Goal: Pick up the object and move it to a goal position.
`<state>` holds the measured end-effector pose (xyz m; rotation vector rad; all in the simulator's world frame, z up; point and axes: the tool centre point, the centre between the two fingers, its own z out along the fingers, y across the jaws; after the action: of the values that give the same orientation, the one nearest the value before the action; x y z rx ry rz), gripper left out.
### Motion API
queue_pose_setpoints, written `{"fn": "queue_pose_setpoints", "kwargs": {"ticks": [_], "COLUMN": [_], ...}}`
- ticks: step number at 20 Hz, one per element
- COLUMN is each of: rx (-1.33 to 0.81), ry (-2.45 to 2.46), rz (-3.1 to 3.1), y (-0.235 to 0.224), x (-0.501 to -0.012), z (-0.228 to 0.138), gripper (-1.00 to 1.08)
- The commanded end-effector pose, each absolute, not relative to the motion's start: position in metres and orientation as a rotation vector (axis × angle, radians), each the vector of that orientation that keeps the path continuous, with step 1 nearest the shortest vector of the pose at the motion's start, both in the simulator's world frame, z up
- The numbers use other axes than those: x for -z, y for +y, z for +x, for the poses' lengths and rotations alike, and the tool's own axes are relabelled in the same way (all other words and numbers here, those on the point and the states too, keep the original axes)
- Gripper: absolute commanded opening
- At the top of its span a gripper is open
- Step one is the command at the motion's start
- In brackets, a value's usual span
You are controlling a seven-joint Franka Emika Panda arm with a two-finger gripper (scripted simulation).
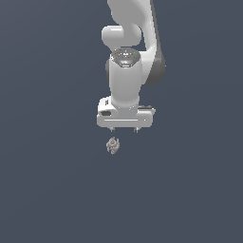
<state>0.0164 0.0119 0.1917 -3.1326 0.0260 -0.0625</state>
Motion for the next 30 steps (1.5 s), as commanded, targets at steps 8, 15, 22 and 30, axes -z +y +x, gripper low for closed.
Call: {"fn": "queue_pose_setpoints", "kwargs": {"ticks": [8, 15, 22, 30], "rx": [0.029, 0.009, 0.001, -0.001], "ry": [0.409, 0.680, 0.809, 0.814], "rz": [-3.103, -3.061, -3.035, -3.034], "y": [-0.013, -0.033, -0.042, -0.043], "x": [-0.146, -0.114, -0.099, -0.092], "z": [0.014, 0.009, 0.006, 0.006], "gripper": [1.00, 1.00, 1.00, 1.00]}}
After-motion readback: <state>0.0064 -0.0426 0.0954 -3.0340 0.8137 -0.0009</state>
